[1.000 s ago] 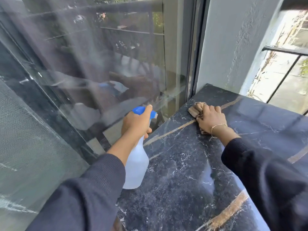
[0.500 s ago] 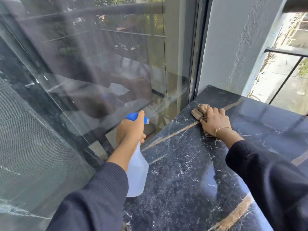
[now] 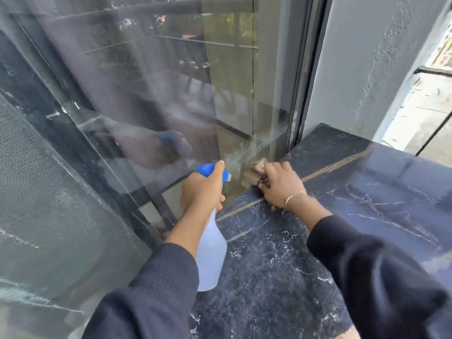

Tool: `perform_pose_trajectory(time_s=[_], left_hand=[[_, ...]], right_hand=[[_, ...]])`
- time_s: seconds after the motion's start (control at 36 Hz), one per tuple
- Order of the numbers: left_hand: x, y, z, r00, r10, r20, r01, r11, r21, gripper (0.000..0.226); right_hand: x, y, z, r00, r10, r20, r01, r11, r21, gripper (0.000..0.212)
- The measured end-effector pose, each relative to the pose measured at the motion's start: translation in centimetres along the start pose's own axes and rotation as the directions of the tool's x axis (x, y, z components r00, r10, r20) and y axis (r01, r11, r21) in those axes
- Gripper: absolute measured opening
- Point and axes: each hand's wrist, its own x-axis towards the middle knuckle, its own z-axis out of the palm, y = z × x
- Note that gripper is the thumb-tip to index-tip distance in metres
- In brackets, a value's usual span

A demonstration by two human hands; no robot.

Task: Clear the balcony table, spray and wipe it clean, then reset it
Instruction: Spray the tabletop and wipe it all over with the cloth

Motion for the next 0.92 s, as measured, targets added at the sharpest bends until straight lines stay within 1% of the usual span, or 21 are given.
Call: perform_pose_trajectory(time_s=[0.06,0.08,0.11,0.14,0.17,0.22,0.28,0.33,0.39,0.44,0.5,0.53,0.58,0.64,0.69,0.72,0.78,0.83,0.89,0.92], left_hand=[[0.0,0.0,0.1,1.000,0.003,-0.009,-0.003,1.000,0.004,0.034],[0.0,0.0,0.1,1.000,0.003,-0.008,-0.003,1.000,0.007,0.033],[0.0,0.0,0.1,1.000,0.001,-0.003,-0.001,1.000,0.003,0.031],[0.0,0.1,0.0,1.000,-0.004,0.004,0.004,1.000,-0.006,0.030],[0.1,0.2,0.0,1.000,-0.009,0.010,0.009,1.000,-0.017,0.030],[0.3,0.3,-0.2,1.000,-0.025,0.018,0.026,0.999,-0.032,0.032],[0.5,0.2,-0.5,0.999,-0.041,0.024,0.042,0.998,-0.040,0.034],[0.7,0.1,-0.7,0.999,-0.047,0.028,0.048,0.998,-0.041,0.036],[0.9,0.0,-0.8,0.998,-0.050,0.028,0.051,0.998,-0.045,0.035],[0.9,0.0,-0.8,0.998,-0.044,0.036,0.046,0.998,-0.052,0.034],[0.8,-0.1,-0.7,0.999,-0.031,0.034,0.033,0.998,-0.048,0.035],[0.8,-0.2,-0.6,0.999,-0.028,0.030,0.029,0.999,-0.041,0.036],[0.7,-0.3,-0.5,0.999,-0.027,0.037,0.028,0.999,-0.037,0.036],[0.6,-0.3,-0.2,0.998,-0.023,0.056,0.025,0.999,-0.035,0.037],[0.6,-0.3,-0.1,0.998,-0.015,0.059,0.017,0.999,-0.032,0.038],[0.7,-0.3,-0.1,0.998,-0.011,0.057,0.013,0.999,-0.034,0.038],[0.7,-0.2,-0.1,0.998,-0.002,0.055,0.004,0.999,-0.040,0.038],[0.7,-0.2,-0.2,0.998,-0.003,0.058,0.006,0.999,-0.047,0.037],[0.6,-0.2,-0.3,0.997,0.004,0.072,0.000,0.999,-0.049,0.037],[0.5,-0.2,-0.2,0.997,0.011,0.073,-0.008,0.999,-0.051,0.037]], right_hand=[[-2.7,-1.2,0.8,0.985,-0.173,-0.003,0.173,0.985,0.004,0.057],[-4.2,-1.2,0.8,0.972,-0.236,-0.018,0.236,0.972,0.005,0.057],[-5.5,-0.8,0.8,0.960,-0.277,-0.035,0.277,0.961,0.001,0.056],[-6.5,-0.2,0.6,0.961,-0.277,-0.026,0.277,0.961,0.006,0.055],[-7.1,0.6,0.2,0.968,-0.249,-0.016,0.250,0.968,0.017,0.055],[-7.0,2.3,-0.7,0.990,-0.142,-0.006,0.143,0.990,0.012,0.050],[-5.2,3.9,-1.3,1.000,-0.001,-0.014,0.001,0.999,-0.033,0.046],[-2.7,4.5,-1.7,0.994,0.111,-0.021,-0.112,0.993,-0.045,0.049],[-0.2,3.9,-1.5,0.986,0.165,-0.021,-0.165,0.986,-0.026,0.048],[1.2,2.4,-1.1,0.984,0.175,-0.033,-0.175,0.985,0.002,0.048],[1.5,0.1,-0.6,0.990,0.135,-0.032,-0.135,0.991,0.002,0.053],[1.1,-1.0,-0.2,0.996,0.088,-0.027,-0.088,0.996,-0.003,0.056],[-0.6,-2.7,0.9,0.999,-0.049,-0.008,0.049,0.999,-0.005,0.059],[-3.2,-3.1,1.5,0.980,-0.198,-0.012,0.198,0.980,-0.003,0.063],[-5.4,-2.0,1.4,0.962,-0.269,-0.044,0.270,0.963,0.025,0.067],[-6.0,-1.2,1.0,0.963,-0.264,-0.046,0.266,0.963,0.041,0.064],[-5.8,0.7,0.2,0.980,-0.193,-0.044,0.196,0.979,0.051,0.054],[-3.8,2.5,-0.4,0.996,-0.074,-0.053,0.075,0.997,0.007,0.047],[-1.2,3.3,-0.8,0.997,0.070,-0.025,-0.071,0.996,-0.053,0.048],[0.0,3.2,-1.0,0.993,0.119,-0.019,-0.119,0.992,-0.049,0.050]])
